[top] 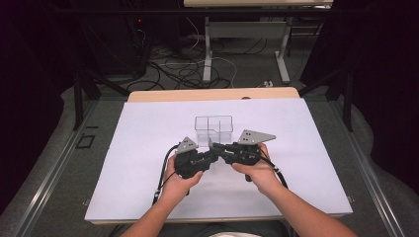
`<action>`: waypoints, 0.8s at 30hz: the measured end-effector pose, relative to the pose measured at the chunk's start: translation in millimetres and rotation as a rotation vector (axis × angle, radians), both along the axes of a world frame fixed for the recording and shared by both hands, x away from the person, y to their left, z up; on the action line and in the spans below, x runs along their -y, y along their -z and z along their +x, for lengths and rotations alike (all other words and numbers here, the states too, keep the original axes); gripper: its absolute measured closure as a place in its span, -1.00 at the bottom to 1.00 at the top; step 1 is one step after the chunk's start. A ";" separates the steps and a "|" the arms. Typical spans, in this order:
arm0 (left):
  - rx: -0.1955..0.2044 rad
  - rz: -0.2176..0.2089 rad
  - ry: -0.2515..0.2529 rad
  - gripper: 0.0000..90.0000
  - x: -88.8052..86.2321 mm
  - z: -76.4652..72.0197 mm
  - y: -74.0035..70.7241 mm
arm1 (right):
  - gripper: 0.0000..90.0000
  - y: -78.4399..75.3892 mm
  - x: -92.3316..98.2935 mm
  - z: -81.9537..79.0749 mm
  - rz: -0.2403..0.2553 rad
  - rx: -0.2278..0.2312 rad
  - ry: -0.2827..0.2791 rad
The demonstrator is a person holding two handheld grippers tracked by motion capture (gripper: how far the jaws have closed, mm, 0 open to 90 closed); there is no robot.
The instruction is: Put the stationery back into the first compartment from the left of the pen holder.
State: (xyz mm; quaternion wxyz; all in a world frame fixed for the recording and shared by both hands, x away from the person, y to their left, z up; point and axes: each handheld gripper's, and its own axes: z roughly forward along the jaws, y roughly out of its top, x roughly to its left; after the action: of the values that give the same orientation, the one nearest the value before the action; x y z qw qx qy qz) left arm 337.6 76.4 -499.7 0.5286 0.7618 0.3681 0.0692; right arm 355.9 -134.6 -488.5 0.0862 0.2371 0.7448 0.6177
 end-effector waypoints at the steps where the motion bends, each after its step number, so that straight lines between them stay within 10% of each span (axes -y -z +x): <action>1: 0.005 0.009 0.002 0.74 0.0 -0.1 -0.4 | 0.78 0.5 -0.3 0.1 0.004 0.001 0.001; 24: 0.000 0.000 -0.096 0.76 -19.7 15.2 -12.9 | 0.08 1.4 15.4 -6.3 -0.054 0.022 0.048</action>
State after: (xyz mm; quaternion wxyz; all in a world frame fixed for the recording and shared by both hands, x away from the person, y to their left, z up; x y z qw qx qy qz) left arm 352.8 96.2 -486.8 0.5246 0.7434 0.4040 0.0945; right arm 349.6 -150.0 -489.9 0.1156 0.2455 0.7542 0.5980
